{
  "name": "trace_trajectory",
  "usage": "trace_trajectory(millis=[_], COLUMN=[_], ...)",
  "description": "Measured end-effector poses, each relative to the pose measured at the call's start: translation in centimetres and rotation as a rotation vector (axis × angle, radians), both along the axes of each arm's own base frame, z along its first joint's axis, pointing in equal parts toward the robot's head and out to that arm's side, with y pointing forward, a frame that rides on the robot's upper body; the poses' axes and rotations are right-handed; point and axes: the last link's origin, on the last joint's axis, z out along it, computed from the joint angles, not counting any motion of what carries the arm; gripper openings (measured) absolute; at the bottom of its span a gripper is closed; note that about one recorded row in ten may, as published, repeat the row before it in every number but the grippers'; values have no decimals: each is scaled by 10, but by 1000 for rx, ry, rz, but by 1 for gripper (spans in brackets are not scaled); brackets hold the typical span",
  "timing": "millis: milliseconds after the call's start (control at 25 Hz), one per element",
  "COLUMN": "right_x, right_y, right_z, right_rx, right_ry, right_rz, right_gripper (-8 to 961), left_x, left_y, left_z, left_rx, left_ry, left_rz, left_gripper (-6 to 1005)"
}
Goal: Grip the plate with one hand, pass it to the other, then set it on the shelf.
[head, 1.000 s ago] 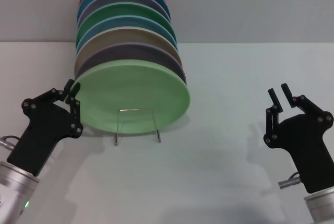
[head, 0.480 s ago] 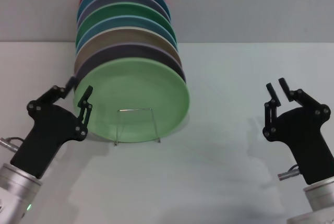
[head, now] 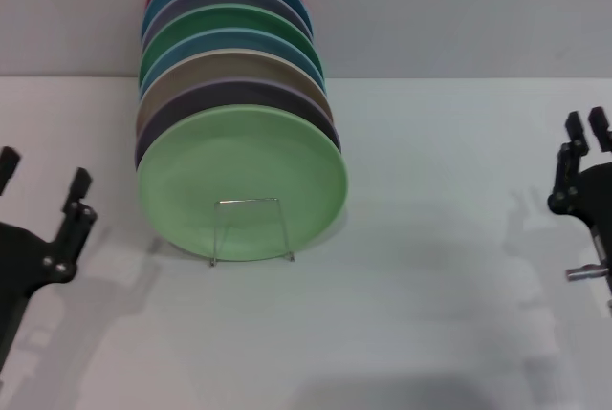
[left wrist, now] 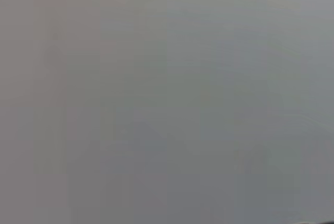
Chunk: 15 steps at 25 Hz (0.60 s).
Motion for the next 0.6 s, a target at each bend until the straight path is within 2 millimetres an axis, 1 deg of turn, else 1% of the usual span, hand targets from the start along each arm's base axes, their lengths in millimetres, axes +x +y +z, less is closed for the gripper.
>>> trace_trajectory(millis=[40, 120, 160, 200, 320, 480, 560, 600], right_x=[0, 7, 7, 9, 14, 18, 20, 22], right_y=[0, 2, 2, 2, 2, 5, 6, 9], right_z=[0, 5, 5, 7, 14, 21, 27, 32], right_rx=[0, -26, -26, -31, -35, -33, -16, 7], right_ry=[0, 76, 76, 94, 129, 142, 140, 134], right_rz=[0, 20, 20, 25, 50, 69, 81, 78], right_gripper=[152, 152, 161, 170, 198, 235, 253, 281], left_x=[0, -5, -5, -6, -7, -8, -8, -9], left_y=[0, 2, 2, 5, 8, 10, 11, 12], left_z=[0, 2, 2, 0, -3, -6, -6, -5], left_rx=[0, -52, -52, -87, -121, -143, -143, -137], left_ry=[0, -126, -126, -179, -203, -218, -224, -226], left_rz=[0, 29, 29, 39, 55, 70, 76, 85], left_gripper=[561, 627, 643, 660, 709, 707, 706, 705])
